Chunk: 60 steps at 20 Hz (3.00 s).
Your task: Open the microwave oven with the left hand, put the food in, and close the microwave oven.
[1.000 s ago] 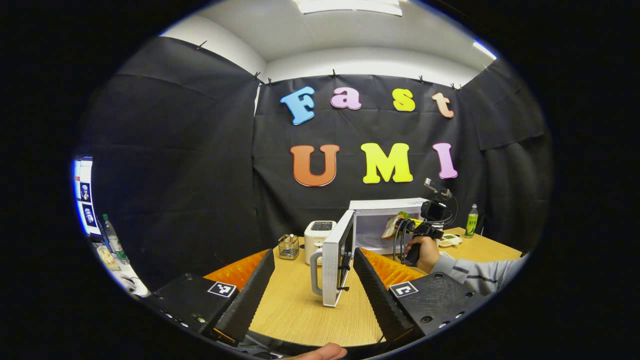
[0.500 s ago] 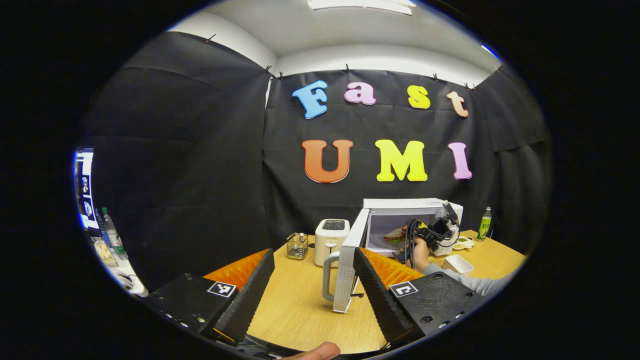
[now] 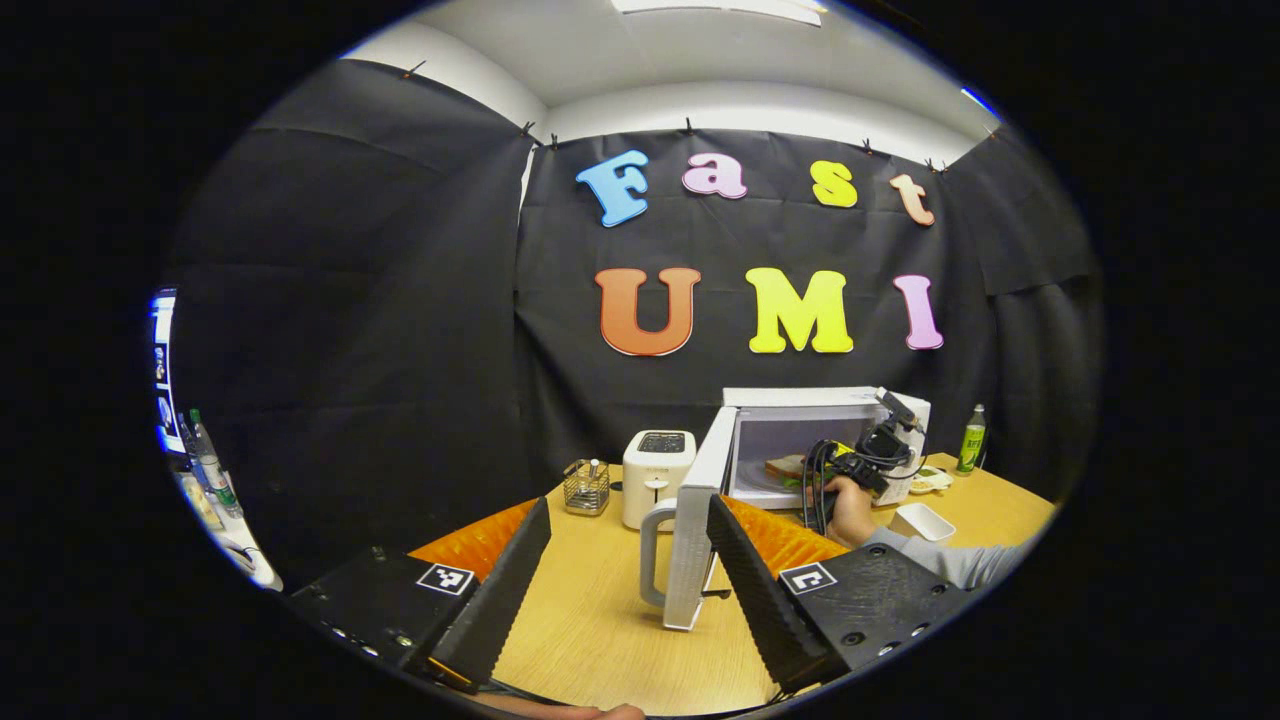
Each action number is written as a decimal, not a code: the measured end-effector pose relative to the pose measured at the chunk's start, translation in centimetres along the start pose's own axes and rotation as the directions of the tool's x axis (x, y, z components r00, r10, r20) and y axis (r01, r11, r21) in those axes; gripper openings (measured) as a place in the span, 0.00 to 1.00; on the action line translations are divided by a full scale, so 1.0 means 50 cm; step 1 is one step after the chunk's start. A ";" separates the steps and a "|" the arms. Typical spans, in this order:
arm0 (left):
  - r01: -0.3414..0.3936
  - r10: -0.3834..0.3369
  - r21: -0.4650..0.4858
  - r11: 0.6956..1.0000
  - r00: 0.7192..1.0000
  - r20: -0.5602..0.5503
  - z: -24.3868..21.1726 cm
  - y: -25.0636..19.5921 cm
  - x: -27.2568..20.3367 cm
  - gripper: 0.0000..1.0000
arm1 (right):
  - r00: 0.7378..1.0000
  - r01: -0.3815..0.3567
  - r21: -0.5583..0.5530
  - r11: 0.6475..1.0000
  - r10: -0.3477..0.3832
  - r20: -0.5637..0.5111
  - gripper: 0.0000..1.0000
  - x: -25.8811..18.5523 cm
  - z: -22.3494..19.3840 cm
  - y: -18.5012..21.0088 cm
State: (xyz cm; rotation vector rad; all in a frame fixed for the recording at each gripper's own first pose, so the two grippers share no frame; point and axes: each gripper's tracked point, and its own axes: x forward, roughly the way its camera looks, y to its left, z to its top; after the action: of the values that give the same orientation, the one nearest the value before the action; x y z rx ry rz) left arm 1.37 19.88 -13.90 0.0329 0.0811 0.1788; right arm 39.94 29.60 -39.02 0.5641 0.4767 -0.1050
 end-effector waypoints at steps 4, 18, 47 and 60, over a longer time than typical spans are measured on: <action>-0.009 0.009 -0.018 1.000 1.000 -0.010 -0.007 0.016 0.010 0.95 | 1.000 -0.023 -0.030 0.999 0.023 -0.003 0.81 -0.083 0.025 0.018; 0.128 -0.122 -0.112 0.985 0.991 0.062 -0.023 0.058 0.118 0.65 | 0.957 -0.243 -0.191 0.951 0.267 0.113 0.92 -0.615 0.121 -0.043; 0.423 -0.429 -0.128 0.897 0.903 -0.021 -0.166 -0.284 0.213 0.00 | 0.821 -0.428 -0.382 0.819 0.529 0.215 0.84 -1.040 0.274 -0.181; 0.522 -0.530 -0.153 0.839 0.848 -0.013 -0.172 -0.541 0.369 0.00 | 0.842 -0.387 -0.457 0.801 0.509 0.180 0.92 -0.892 0.292 -0.231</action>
State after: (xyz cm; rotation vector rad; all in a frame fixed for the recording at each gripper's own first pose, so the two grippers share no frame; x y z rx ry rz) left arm 23.52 -3.22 -24.96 -0.1402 0.1294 -0.3709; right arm 3.77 10.58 -13.27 0.2308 0.0497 0.3660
